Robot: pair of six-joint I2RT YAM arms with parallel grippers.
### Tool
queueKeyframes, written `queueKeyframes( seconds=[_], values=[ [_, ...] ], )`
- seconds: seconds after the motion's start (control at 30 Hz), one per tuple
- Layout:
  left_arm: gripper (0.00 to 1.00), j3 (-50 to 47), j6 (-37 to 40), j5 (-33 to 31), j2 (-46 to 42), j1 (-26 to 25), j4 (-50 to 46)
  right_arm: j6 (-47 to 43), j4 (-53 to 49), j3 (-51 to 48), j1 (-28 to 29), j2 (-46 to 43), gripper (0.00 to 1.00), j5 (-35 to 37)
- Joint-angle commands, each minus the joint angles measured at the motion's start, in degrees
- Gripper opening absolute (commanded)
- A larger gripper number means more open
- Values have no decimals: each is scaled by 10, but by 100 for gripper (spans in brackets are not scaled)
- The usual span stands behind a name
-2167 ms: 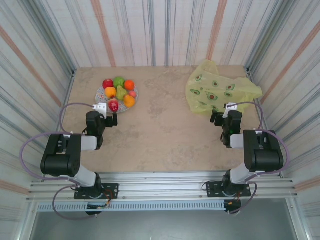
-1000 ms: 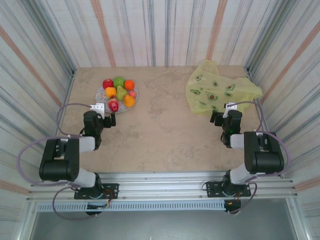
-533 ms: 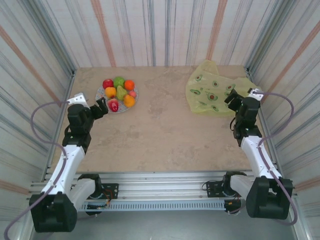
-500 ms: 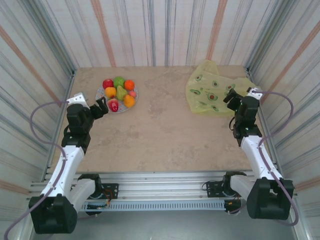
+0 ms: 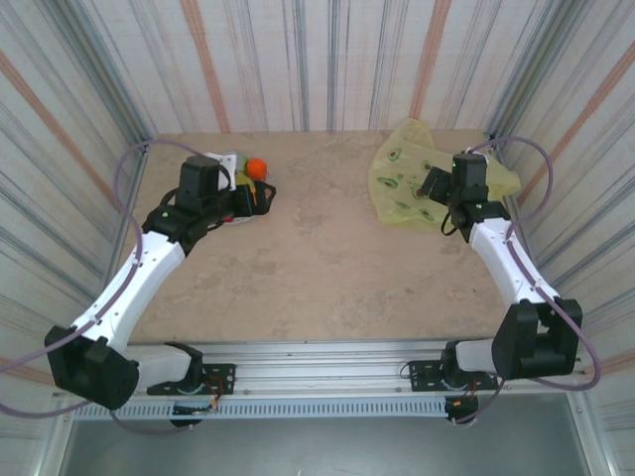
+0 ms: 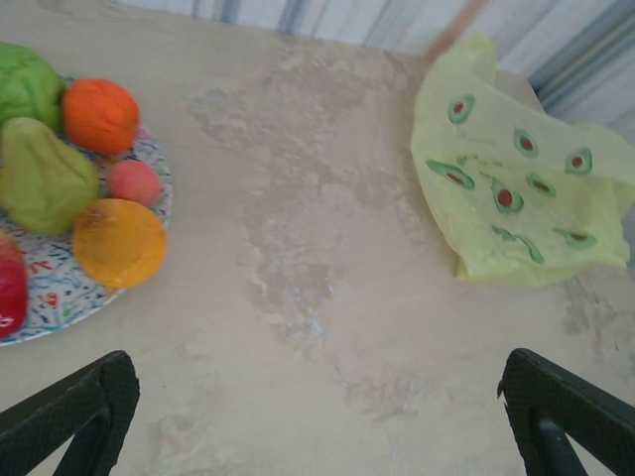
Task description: Place the fruits into the plastic bag
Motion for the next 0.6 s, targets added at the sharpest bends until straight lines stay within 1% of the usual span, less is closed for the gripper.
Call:
queueKeyframes(
  seconds=[0.0, 0.1, 0.23, 0.33, 0.43, 0.57],
  values=[
    [99, 27, 19, 27, 26, -4, -30, 4, -52, 32, -47, 35, 96, -33],
    [99, 42, 15, 38, 46, -4, -29, -9, -47, 52, -66, 78, 94, -33],
    [99, 38, 5, 40, 57, -6, -22, -43, -69, 129, -54, 175, 90, -62],
    [99, 30, 1, 36, 56, -11, -18, -62, -100, 198, -11, 254, 88, -84],
    [99, 29, 3, 31, 54, -13, -23, -98, -120, 235, 55, 310, 89, -45],
    [98, 26, 10, 26, 50, -15, -32, -136, -144, 286, 102, 378, 90, -42]
  ],
)
